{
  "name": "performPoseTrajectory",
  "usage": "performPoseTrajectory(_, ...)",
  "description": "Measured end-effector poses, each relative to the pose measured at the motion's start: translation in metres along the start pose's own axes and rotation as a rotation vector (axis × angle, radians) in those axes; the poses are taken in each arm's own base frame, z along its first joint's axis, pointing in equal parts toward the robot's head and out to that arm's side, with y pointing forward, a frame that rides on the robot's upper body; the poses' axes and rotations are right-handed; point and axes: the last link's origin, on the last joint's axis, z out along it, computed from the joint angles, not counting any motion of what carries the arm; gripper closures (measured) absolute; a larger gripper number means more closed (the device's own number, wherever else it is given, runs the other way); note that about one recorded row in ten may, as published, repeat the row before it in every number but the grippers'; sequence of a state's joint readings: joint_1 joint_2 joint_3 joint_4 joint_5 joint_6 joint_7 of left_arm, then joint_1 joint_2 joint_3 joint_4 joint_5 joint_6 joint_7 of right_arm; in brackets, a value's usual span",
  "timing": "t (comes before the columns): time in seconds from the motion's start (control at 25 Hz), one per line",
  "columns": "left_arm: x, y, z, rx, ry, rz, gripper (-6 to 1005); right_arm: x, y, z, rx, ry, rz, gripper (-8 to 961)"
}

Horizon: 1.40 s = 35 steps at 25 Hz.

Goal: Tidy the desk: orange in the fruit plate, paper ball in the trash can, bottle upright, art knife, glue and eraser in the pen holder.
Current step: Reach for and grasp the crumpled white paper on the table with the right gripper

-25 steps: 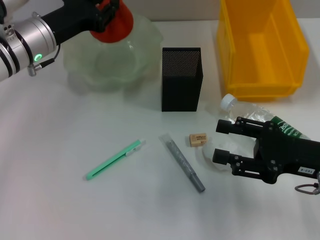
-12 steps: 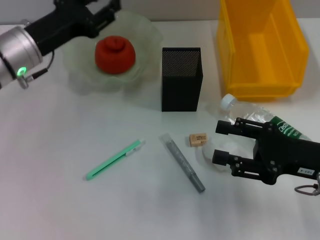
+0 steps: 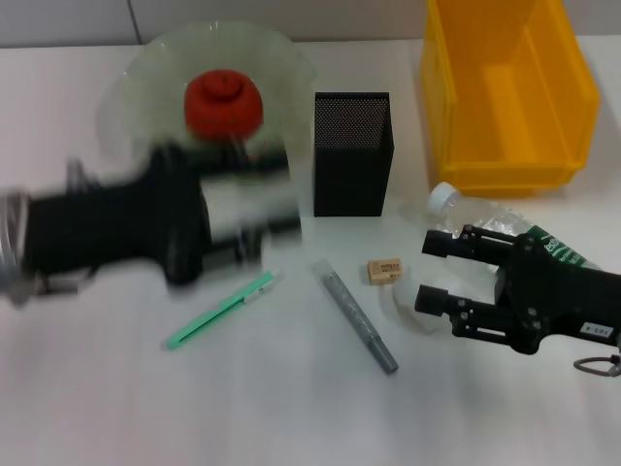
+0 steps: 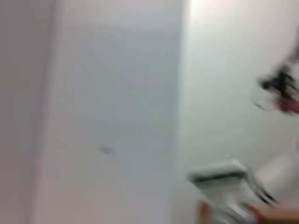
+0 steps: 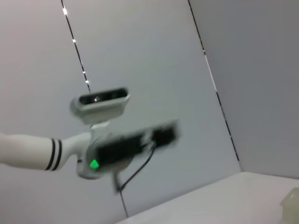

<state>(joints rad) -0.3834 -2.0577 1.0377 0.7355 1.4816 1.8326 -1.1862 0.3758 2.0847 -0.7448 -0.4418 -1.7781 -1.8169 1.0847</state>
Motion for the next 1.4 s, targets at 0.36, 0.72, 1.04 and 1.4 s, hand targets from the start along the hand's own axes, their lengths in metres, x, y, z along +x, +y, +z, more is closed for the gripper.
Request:
performPoseTrajectory(0.36,-0.033,0.023,-0.007,-0.039,-0.113,-0.082,475,-0.091,-0.027,-0.009,0.033,-0.011,0.046,323)
performPoseTrajectory(0.72,-0.045,0.023,-0.009,0.006,-0.118,-0.105,474,-0.167,-0.043,0.033,0.101,0.361,0.083,326)
performPoseTrajectory(1.04,-0.045,0.018,-0.007,0.024,-0.130,-0.099,474,-0.166,-0.059,0.101,0.249,0.935,0.059,330)
performPoseTrajectory(1.4,-0.047,0.016,-0.007,0.038,-0.143,-0.098,474,-0.113,-0.065,0.136,0.336,1.216,-0.008,333)
